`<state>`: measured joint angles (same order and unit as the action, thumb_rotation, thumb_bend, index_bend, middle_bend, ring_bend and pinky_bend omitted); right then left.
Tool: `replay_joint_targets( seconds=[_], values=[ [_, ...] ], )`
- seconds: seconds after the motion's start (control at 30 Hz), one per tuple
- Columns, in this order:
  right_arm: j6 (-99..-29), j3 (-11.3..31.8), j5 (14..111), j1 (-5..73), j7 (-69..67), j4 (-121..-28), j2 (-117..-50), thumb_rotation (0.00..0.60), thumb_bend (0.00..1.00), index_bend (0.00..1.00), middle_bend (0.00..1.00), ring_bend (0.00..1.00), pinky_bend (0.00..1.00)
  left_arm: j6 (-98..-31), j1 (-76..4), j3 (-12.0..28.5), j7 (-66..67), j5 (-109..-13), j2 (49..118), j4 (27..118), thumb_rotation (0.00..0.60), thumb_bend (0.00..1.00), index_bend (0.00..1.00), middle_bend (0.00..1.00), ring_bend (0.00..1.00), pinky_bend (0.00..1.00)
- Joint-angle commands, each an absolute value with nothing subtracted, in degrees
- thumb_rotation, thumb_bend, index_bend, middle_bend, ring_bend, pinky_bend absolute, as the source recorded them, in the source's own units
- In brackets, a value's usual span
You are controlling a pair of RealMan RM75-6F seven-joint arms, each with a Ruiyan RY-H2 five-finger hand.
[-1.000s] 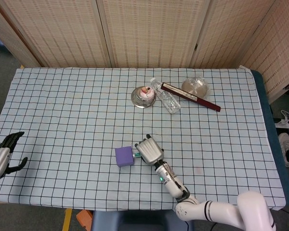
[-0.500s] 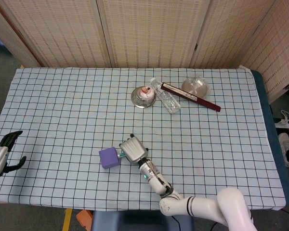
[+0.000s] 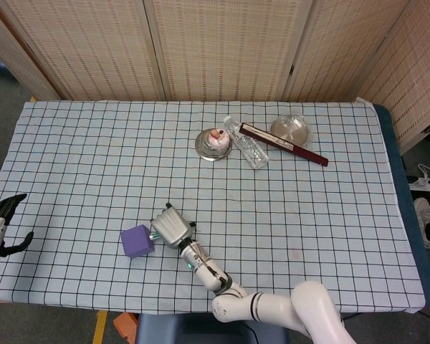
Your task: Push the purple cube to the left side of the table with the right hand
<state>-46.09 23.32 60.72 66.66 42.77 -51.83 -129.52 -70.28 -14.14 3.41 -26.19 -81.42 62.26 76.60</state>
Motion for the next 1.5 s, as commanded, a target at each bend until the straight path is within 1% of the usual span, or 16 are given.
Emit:
replay_joint_targets(
  seconds=[0.03,0.13,0.23,0.3,0.5,0.6,0.7,0.8,0.9,1.07,1.2,1.3,1.43,1.5],
  values=[
    [-44.71,23.69,58.55,70.38,40.92,-50.38,-130.00,0.600,0.44,0.97,0.81,0.52,0.32,-70.59,-13.94,3.41,-27.09,-81.65,61.92,76.57,0.600,0.40,0.02,0.05,0.02,0.21],
    [-43.57,22.82,54.95,74.29,39.56,-49.19,-130.00,0.600,0.44,0.97,0.81,0.52,0.32,-70.77,-13.84,3.36,-28.13,-81.97,61.65,76.43,0.600,0.40,0.02,0.05,0.02,0.21],
    [-43.24,22.49,53.60,75.51,39.14,-48.85,-130.00,0.600,0.44,0.97,0.81,0.52,0.32,-70.75,-13.82,3.36,-28.51,-81.99,61.57,76.36,0.600,0.40,0.02,0.05,0.02,0.21],
    [-42.29,21.68,50.82,78.80,37.98,-48.40,-130.00,0.600,0.44,0.97,0.81,0.52,0.32,-70.84,-13.66,3.48,-29.27,-81.80,61.38,76.07,0.600,0.40,0.02,0.05,0.02,0.21],
    [-44.05,17.00,43.72,85.79,34.27,-47.02,-130.00,0.600,0.44,0.97,0.81,0.52,0.32,-70.55,-13.79,3.46,-30.05,-82.01,61.43,75.49,0.600,0.40,0.02,0.05,0.02,0.21],
    [-45.47,14.99,42.30,87.29,33.28,-46.44,-130.00,0.600,0.44,0.97,0.81,0.52,0.32,-70.64,-13.90,3.54,-30.17,-82.17,61.48,75.46,0.600,0.40,0.02,0.05,0.02,0.21],
    [-47.75,12.97,41.72,87.12,33.33,-45.84,-130.00,0.600,0.44,0.97,0.81,0.52,0.32,-71.03,-13.86,3.58,-29.71,-82.37,61.64,75.41,0.600,0.40,0.02,0.05,0.02,0.21],
    [-51.30,11.52,42.70,85.06,34.09,-45.81,-130.00,0.600,0.44,0.97,0.81,0.52,0.32,-70.99,-13.81,3.53,-28.86,-82.21,61.63,75.73,0.600,0.40,0.02,0.05,0.02,0.21],
    [-56.41,9.77,45.75,80.83,34.84,-47.15,-129.19,0.600,0.44,0.97,0.81,0.52,0.32,-71.30,-13.68,3.63,-27.71,-82.00,61.72,76.07,0.600,0.40,0.02,0.05,0.02,0.21],
    [-65.80,4.24,50.37,70.78,38.54,-58.48,-120.81,0.600,0.44,0.97,0.81,0.52,0.32,-71.93,-13.55,3.78,-25.47,-81.85,62.03,76.68,0.600,0.40,0.02,0.05,0.02,0.21],
    [-72.79,1.24,52.22,63.13,40.83,-70.28,-111.81,0.600,0.44,0.97,0.81,0.52,0.32,-71.95,-13.45,3.95,-23.15,-81.11,62.31,77.45,0.600,0.40,0.02,0.05,0.02,0.21],
    [-76.65,-0.89,54.02,58.66,41.63,-77.23,-105.89,0.600,0.44,0.97,0.81,0.52,0.32,-71.82,-13.49,4.10,-21.45,-80.60,62.60,77.99,0.600,0.40,0.02,0.05,0.02,0.21],
    [-79.99,-4.00,56.12,53.29,41.78,-82.63,-100.13,0.600,0.44,0.96,0.81,0.52,0.32,-71.31,-13.75,4.19,-19.29,-80.08,63.09,78.31,0.600,0.40,0.02,0.05,0.02,0.21],
    [-81.43,-5.73,57.11,50.41,41.65,-83.86,-97.95,0.600,0.44,0.95,0.81,0.52,0.32,-71.18,-13.83,4.25,-18.21,-79.81,63.36,78.46,0.600,0.40,0.02,0.05,0.02,0.21]
  ],
)
